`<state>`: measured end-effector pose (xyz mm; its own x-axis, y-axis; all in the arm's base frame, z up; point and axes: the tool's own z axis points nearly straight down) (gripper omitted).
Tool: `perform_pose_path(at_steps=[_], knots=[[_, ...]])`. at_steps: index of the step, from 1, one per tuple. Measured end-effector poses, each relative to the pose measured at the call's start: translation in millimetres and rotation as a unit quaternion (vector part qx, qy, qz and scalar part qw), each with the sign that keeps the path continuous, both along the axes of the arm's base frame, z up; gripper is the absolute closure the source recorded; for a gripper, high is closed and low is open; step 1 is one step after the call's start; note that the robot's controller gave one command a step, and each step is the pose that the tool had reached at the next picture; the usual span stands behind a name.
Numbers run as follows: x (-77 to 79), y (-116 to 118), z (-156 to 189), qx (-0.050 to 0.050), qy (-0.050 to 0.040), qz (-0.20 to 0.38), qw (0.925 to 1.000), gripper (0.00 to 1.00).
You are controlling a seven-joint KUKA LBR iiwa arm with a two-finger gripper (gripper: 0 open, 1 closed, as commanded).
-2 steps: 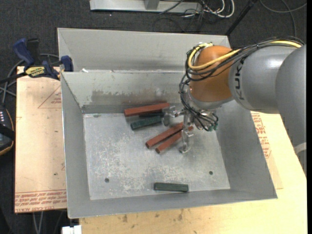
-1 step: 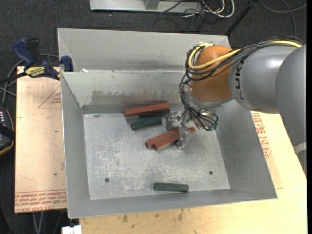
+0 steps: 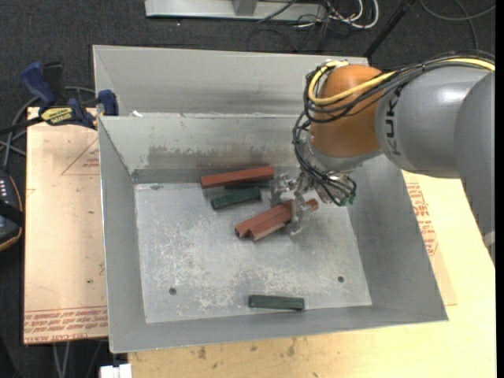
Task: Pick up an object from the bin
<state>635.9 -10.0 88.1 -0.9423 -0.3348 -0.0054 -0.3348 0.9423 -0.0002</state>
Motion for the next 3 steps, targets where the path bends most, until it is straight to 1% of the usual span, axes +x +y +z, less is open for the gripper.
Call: perform_pose_path(at_steps=[1,2,3], knots=[[0.8,0.1,11.1,0.000,0.0003,-0.001,1.0000,1.00],[3.2,0.9,74.9,0.000,-0.0026,-0.001,1.0000,1.00],[4.4,1.3,85.8,0.000,0.0000,-0.002,1.0000,1.00]])
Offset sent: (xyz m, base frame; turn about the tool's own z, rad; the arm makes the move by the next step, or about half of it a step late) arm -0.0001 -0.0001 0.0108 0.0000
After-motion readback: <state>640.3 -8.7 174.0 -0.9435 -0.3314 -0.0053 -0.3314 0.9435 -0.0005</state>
